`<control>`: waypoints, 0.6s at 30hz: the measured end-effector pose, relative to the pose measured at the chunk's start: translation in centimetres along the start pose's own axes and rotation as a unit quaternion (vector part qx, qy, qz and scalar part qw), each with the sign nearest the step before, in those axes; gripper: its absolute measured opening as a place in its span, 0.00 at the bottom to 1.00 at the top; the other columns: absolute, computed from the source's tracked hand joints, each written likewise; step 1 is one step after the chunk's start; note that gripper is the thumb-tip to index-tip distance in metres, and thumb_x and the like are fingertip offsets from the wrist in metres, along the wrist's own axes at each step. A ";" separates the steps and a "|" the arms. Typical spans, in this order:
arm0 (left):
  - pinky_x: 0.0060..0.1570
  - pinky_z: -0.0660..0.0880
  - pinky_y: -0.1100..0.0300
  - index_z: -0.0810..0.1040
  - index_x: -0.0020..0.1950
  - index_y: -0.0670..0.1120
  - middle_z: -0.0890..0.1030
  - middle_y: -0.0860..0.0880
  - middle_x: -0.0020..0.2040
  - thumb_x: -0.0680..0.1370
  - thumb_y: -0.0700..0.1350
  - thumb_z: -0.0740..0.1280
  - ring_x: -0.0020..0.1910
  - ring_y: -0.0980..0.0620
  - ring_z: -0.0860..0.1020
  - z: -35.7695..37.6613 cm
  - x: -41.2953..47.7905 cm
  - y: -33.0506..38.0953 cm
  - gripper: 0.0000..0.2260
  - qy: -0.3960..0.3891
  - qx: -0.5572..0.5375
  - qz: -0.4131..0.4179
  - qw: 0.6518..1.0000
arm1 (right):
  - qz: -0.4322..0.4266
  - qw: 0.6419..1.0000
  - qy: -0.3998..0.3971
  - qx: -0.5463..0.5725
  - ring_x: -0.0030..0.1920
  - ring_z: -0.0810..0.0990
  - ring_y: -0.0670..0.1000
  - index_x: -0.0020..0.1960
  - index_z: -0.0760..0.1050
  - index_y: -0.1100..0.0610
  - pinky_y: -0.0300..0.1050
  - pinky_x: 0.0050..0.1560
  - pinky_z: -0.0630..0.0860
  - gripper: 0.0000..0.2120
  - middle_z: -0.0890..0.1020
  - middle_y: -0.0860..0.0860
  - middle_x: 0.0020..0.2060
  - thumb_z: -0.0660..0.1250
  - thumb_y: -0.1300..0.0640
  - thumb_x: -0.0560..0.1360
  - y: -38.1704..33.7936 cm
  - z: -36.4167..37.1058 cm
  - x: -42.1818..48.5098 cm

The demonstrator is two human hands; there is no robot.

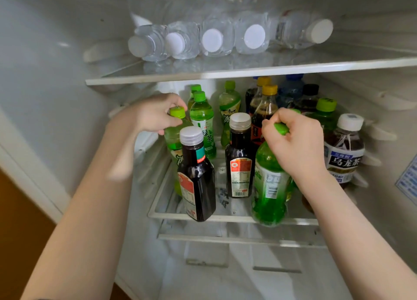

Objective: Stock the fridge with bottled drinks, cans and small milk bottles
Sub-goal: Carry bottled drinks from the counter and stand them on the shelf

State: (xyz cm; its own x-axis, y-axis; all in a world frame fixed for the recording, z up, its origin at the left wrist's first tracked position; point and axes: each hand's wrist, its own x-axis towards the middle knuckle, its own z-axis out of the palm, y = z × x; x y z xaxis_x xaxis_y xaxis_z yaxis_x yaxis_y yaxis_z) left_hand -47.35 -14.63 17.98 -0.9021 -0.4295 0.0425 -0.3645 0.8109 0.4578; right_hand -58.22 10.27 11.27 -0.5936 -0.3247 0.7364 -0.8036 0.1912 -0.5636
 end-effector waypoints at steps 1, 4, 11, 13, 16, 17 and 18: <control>0.49 0.78 0.41 0.72 0.61 0.49 0.74 0.40 0.57 0.77 0.39 0.66 0.50 0.37 0.79 0.1 0.3 0.3 0.14 -0.003 0.005 0.006 1.000 | -0.001 1.000 -0.001 -0.002 0.28 0.70 0.45 0.34 0.73 0.55 0.42 0.31 0.64 0.10 0.72 0.46 0.25 0.66 0.56 0.74 0.0 0.0 0.0; 0.47 0.78 0.49 0.73 0.62 0.47 0.74 0.41 0.62 0.76 0.38 0.68 0.47 0.44 0.77 0.3 1.5 1.3 0.15 -0.004 -0.002 0.045 0.999 | -0.001 1.000 -0.002 -0.001 0.28 0.71 0.48 0.35 0.73 0.56 0.42 0.31 0.66 0.10 0.73 0.48 0.25 0.66 0.56 0.75 0.1 0.0 0.0; 0.34 0.80 0.59 0.72 0.64 0.49 0.72 0.47 0.59 0.77 0.38 0.66 0.38 0.46 0.78 1.9 5.5 4.0 0.16 -0.025 0.012 0.077 0.997 | 0.001 1.000 0.009 -0.003 0.30 0.74 0.50 0.34 0.74 0.55 0.45 0.33 0.70 0.10 0.75 0.50 0.27 0.67 0.56 0.74 0.0 0.1 0.1; 0.43 0.81 0.53 0.71 0.64 0.50 0.70 0.48 0.62 0.78 0.39 0.65 0.39 0.49 0.77 2.2 6.7 4.5 0.16 -0.027 0.026 0.093 0.995 | 0.003 1.000 0.007 -0.001 0.31 0.74 0.50 0.34 0.74 0.56 0.44 0.33 0.70 0.10 0.75 0.50 0.27 0.67 0.56 0.74 0.0 0.0 0.1; 0.43 0.80 0.53 0.71 0.64 0.50 0.68 0.48 0.65 0.78 0.39 0.64 0.41 0.49 0.77 2.5 8.2 5.0 0.16 -0.030 0.041 0.115 0.992 | 0.007 1.000 0.002 -0.004 0.30 0.73 0.50 0.34 0.74 0.56 0.44 0.33 0.70 0.10 0.75 0.49 0.26 0.67 0.57 0.74 0.0 0.0 0.1; 0.46 0.80 0.50 0.71 0.65 0.50 0.68 0.48 0.67 0.78 0.39 0.64 0.45 0.45 0.79 2.6 8.7 5.1 0.16 -0.035 0.044 0.115 0.992 | 0.008 1.000 0.002 -0.005 0.30 0.73 0.49 0.34 0.74 0.56 0.44 0.32 0.70 0.10 0.74 0.49 0.26 0.67 0.57 0.74 0.0 0.0 0.1; 0.49 0.80 0.48 0.70 0.65 0.50 0.68 0.47 0.68 0.78 0.39 0.64 0.49 0.42 0.79 2.6 9.1 5.2 0.16 -0.039 0.047 0.113 0.992 | 0.007 1.000 0.002 -0.006 0.30 0.73 0.49 0.34 0.74 0.56 0.44 0.32 0.69 0.10 0.74 0.48 0.26 0.67 0.57 0.74 0.0 0.0 0.1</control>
State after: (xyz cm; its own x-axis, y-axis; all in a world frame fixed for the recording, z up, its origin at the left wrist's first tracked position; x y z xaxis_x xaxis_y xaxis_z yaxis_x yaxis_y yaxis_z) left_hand -58.06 -13.27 18.48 -0.9771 -0.2032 0.0635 -0.1675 0.9177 0.3601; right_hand -58.31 10.19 11.35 -0.6044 -0.3185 0.7303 -0.7961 0.2061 -0.5690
